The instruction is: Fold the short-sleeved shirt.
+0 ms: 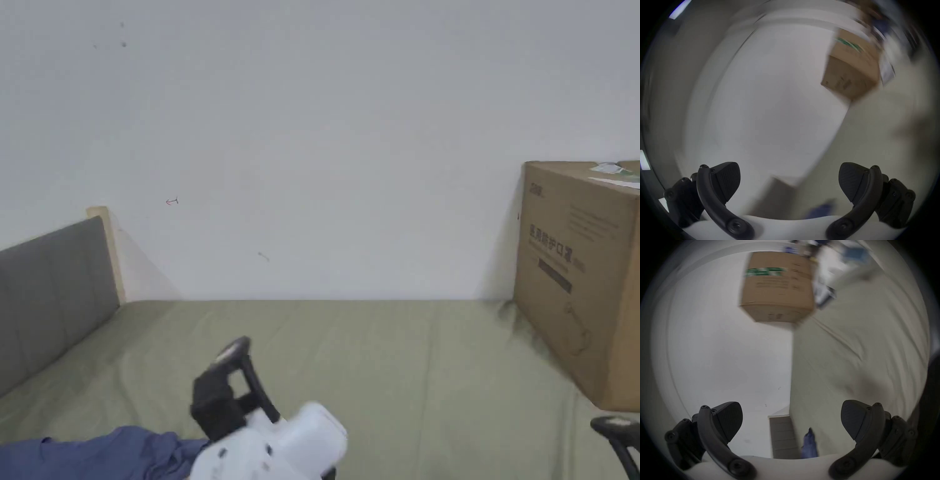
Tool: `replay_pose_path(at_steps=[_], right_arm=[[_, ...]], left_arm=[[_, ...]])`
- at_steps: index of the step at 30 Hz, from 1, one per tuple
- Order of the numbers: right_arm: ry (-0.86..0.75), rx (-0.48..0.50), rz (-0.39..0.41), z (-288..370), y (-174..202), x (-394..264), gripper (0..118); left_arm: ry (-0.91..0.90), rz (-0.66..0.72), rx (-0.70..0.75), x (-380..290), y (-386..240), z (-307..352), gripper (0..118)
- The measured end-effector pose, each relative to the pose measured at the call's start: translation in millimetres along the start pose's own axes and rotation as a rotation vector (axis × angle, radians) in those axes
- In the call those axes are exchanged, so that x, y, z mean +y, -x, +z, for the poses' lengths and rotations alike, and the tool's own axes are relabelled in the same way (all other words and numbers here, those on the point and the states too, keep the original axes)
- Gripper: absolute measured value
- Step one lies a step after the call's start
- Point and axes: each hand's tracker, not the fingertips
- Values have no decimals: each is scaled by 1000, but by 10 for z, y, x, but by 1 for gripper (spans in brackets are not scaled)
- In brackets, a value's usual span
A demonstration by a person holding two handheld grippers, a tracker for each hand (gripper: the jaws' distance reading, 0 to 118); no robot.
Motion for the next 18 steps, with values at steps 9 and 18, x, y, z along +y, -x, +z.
replay_pose_path(at_steps=[9,18], right_arm=[[-581,11,1549,421,837,-863,118],[-454,-12,1314,391,652,-746,118]], left_arm=[[9,706,117,-199,522,144,118],[-46,666,86,-42,408,222,118]])
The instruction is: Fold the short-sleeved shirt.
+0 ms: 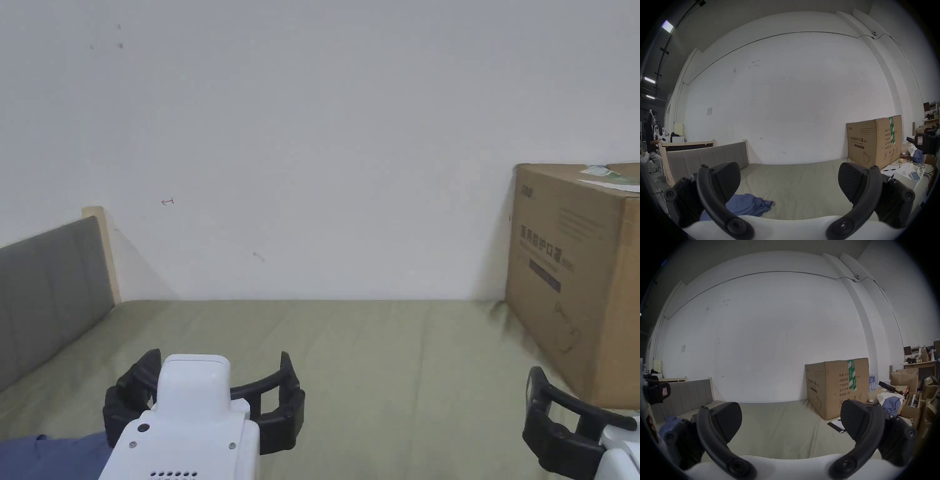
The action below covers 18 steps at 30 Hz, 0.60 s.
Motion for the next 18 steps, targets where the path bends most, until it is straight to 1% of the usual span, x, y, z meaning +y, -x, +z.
replay_pose_path(at_steps=[2,5,8,11,14,18], right_arm=[[0,-18,20,3,-8,-8,118],[-19,1,32,12,-48,-26,118],[-27,23,25,5,-52,-32,118],[-23,18,34,-51,-31,-34,118],[-14,19,28,-83,-26,-31,118],[5,5,22,-128,-19,-33,118]], left_arm=[[3,-2,-7,-8,-12,-28,118],[14,4,-10,-28,-30,-80,118],[18,4,-12,-37,-42,-132,118],[0,61,-118,-35,5,-158,118],[1,40,-47,-34,-42,-171,118],[26,14,-49,-31,-63,-207,118]])
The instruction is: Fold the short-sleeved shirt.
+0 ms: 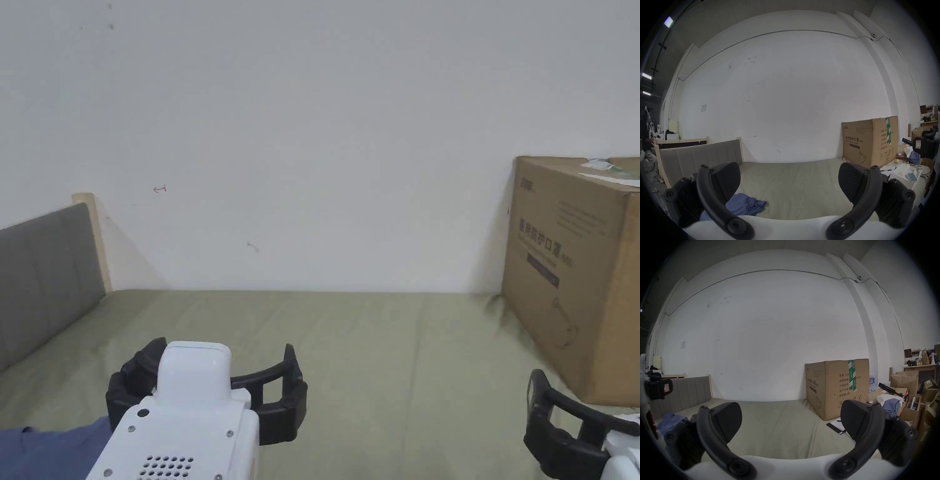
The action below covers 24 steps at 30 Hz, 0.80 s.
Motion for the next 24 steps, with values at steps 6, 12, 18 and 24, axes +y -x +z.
replay_pose_path(at_steps=[6,12,18,24], right_arm=[[-3,-6,4,-14,1,1,116],[-54,-30,71,0,42,-23,0],[-27,-7,27,-28,-21,-48,0],[-11,-13,38,-42,-38,-99,0]], left_arm=[[16,-21,19,-16,-21,-24,117],[33,-21,68,-13,-63,-45,0],[52,2,35,-6,-77,-55,0],[56,-6,32,1,-98,-59,0]])
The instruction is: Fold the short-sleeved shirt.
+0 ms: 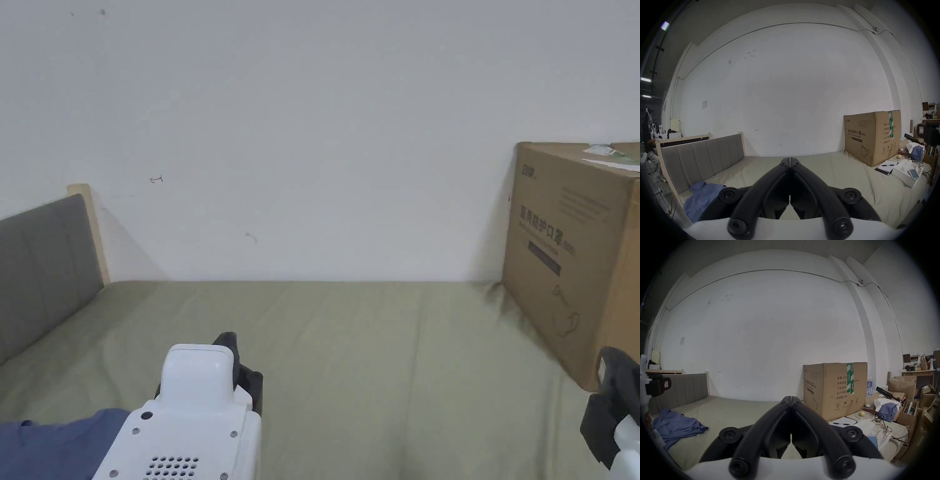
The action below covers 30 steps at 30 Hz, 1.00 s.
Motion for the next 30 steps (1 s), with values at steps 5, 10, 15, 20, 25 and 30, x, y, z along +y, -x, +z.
replay_pose_path(at_steps=[5,10,15,20,25,30], right_arm=[[12,-1,-16,25,11,-12,0],[24,-2,-10,34,39,-10,0],[26,7,-6,48,85,-2,0],[39,122,-19,-74,455,-8,0],[55,332,-71,-175,1287,-6,0],[54,550,-68,-145,1960,17,0]], left_arm=[[5,4,4,-54,76,-22,0],[3,2,12,-64,114,-33,0],[9,31,5,-59,192,-32,0],[25,-8,68,-59,585,140,0],[25,-97,311,-85,1336,485,0],[72,-67,460,-184,1855,707,0]])
